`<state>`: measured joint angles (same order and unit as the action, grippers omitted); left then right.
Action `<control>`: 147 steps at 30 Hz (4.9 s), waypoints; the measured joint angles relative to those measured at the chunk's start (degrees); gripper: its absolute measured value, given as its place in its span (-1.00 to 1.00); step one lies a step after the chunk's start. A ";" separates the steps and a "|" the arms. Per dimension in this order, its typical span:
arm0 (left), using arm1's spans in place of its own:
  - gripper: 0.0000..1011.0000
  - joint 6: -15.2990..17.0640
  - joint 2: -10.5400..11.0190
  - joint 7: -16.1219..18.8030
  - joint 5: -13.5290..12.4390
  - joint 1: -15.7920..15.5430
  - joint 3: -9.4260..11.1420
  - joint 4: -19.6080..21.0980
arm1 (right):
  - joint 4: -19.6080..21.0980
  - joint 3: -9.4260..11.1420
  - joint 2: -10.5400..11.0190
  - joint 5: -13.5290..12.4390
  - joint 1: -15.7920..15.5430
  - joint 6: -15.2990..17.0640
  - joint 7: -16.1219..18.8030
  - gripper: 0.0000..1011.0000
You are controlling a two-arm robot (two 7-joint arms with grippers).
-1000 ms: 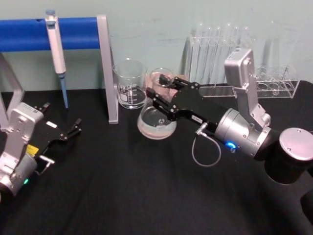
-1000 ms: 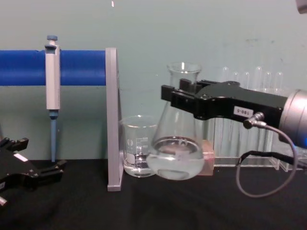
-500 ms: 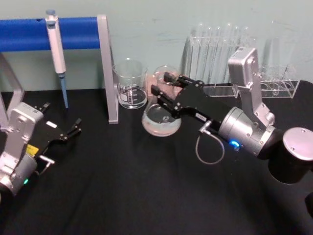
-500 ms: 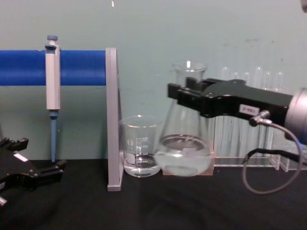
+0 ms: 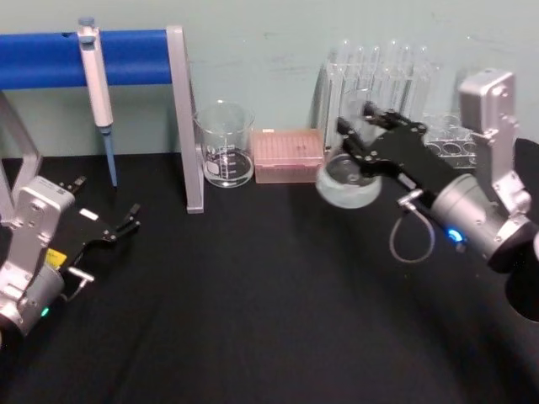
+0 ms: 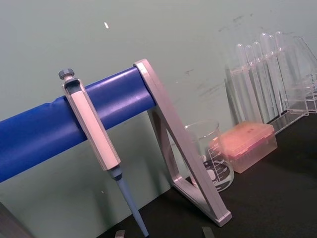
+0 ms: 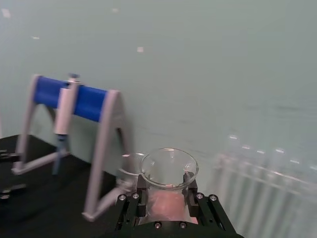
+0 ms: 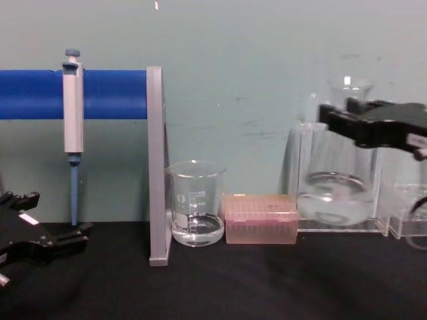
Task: Grasp the erlenmeyer flask with one hand, shake it three times, then place it back.
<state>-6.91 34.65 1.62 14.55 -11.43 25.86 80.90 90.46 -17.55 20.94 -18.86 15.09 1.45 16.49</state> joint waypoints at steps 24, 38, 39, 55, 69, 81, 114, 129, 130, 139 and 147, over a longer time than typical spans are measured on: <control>0.98 0.00 0.00 0.00 0.00 0.00 0.00 0.00 | 0.97 5.05 -2.92 3.13 -2.55 0.65 -2.28 -0.10; 0.98 0.00 0.00 0.00 0.00 0.00 0.00 0.00 | -1.18 -0.82 -3.41 1.50 0.71 0.55 5.96 -0.10; 0.98 0.00 0.00 0.00 0.00 0.00 0.00 0.00 | -1.47 -1.59 -3.38 1.02 1.12 0.49 6.84 -0.10; 0.98 0.00 0.00 0.00 0.00 0.00 0.00 0.00 | -2.61 -6.48 -1.94 -2.53 3.85 -0.48 12.39 -0.10; 0.98 0.00 0.00 0.00 0.00 0.00 0.00 0.00 | -2.51 -8.21 -0.54 -3.98 4.36 -1.34 12.33 -0.10; 0.98 0.00 0.00 0.00 0.00 0.00 0.00 0.00 | -1.94 -8.95 0.38 -4.35 4.48 -1.66 12.01 -0.10; 0.98 0.00 0.00 0.00 0.00 0.00 0.00 0.00 | -10.00 -12.70 3.13 -7.61 7.10 -3.61 19.49 -0.10; 0.98 0.00 0.00 0.00 0.00 0.00 0.00 0.00 | -13.25 -14.32 3.28 -8.17 8.15 -4.45 22.48 -0.10; 0.98 0.00 0.00 0.00 0.00 0.00 0.00 0.00 | -13.38 -14.41 3.31 -8.23 8.20 -4.50 22.68 -0.10; 0.98 0.00 0.00 0.00 0.00 0.00 0.00 0.00 | -14.55 -15.27 3.61 -8.67 8.50 -4.82 24.02 -0.10; 0.98 0.00 0.00 0.00 0.00 0.00 0.00 0.00 | -15.64 -15.92 3.65 -8.73 8.83 -4.95 24.62 -0.10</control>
<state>-6.91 34.65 1.62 14.55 -11.43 25.86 80.90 74.81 -33.47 24.59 -27.59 23.91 -3.50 41.11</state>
